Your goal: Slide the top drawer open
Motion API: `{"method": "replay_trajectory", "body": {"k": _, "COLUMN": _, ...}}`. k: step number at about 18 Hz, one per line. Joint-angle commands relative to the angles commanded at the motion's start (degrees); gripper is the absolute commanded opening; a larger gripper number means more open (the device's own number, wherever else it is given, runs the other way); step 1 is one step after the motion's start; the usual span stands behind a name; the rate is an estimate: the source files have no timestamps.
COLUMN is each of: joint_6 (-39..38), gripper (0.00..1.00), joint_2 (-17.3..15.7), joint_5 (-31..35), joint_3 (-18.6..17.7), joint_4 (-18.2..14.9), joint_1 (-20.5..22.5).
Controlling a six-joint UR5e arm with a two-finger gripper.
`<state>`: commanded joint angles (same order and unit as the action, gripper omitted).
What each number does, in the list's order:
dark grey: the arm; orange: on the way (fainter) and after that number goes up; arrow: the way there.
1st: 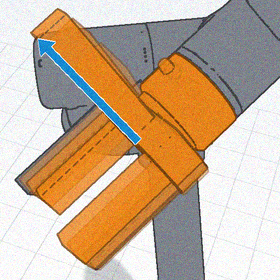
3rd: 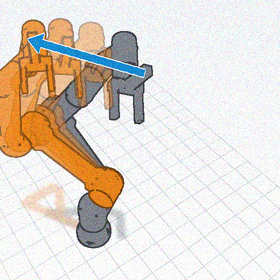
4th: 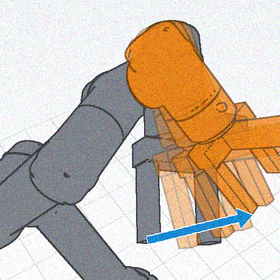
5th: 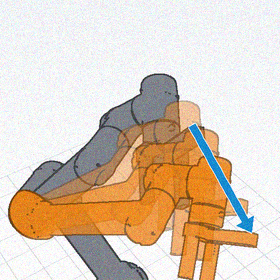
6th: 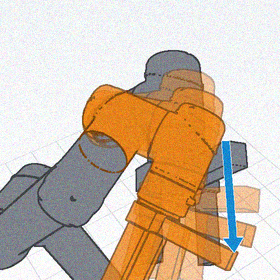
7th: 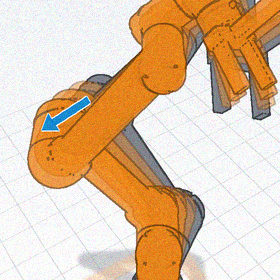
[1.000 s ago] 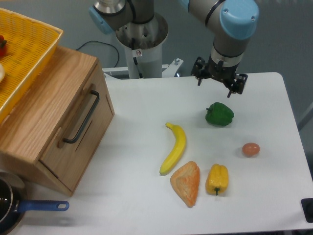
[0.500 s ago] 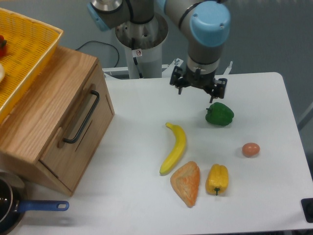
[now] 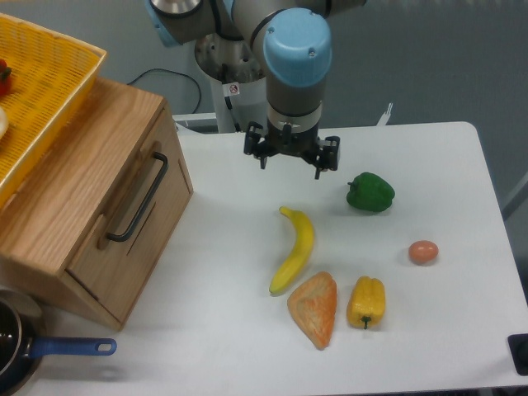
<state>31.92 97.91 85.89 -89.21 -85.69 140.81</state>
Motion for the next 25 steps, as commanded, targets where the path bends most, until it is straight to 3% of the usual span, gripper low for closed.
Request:
{"method": "replay_trajectory", "body": {"k": 4, "joint_6": -0.6, "gripper": 1.00, "joint_2": 0.2, "joint_5": -7.2, "joint_3": 0.2, "joint_4": -0.8, "joint_1": -0.8}}
{"method": "replay_trajectory", "body": {"k": 14, "joint_6": -2.7, "gripper": 1.00, "joint_2": 0.9, "joint_5": -13.5, "joint_3": 1.7, "joint_4": -2.1, "joint_1": -2.5}}
{"method": "replay_trajectory", "body": {"k": 25, "joint_6": -5.1, "gripper": 1.00, "joint_2": 3.3, "joint_5": -15.4, "joint_3": 3.1, "joint_4": -1.6, "joint_1": -6.5}}
